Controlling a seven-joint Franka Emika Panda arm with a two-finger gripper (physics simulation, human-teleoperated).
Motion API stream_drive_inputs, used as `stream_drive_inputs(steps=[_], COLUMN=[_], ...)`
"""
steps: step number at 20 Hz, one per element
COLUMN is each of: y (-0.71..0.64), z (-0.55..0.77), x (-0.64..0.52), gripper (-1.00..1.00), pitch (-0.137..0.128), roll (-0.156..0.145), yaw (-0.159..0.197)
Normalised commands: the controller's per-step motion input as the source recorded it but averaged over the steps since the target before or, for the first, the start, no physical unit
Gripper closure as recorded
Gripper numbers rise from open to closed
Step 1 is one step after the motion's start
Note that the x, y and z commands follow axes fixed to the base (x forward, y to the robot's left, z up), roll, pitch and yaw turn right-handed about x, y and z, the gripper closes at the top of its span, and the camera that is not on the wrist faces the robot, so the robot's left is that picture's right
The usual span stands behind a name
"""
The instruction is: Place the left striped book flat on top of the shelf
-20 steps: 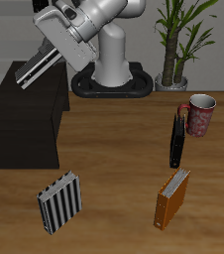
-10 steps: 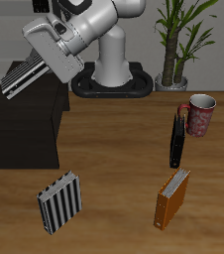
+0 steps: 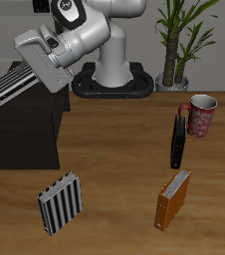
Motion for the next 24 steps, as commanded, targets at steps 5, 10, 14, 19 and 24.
stream_drive_inputs(steps=[5,10,14,19,24], y=[-0.12,0.17,0.28,0.37,0.44], z=[-0.21,-0.17,0.0,0.01,0.03], x=[0.09,0.04,0.03,-0.02,-0.03], gripper=[1.0,-1.0,-1.0,-1.0,-1.0], pitch=[0.178,0.164,0.098,0.046,-0.019], roll=[0.05,0.173,0.162,0.139,0.13], yaw=[-0.086,-0.105,-0.105,-0.058,-0.017])
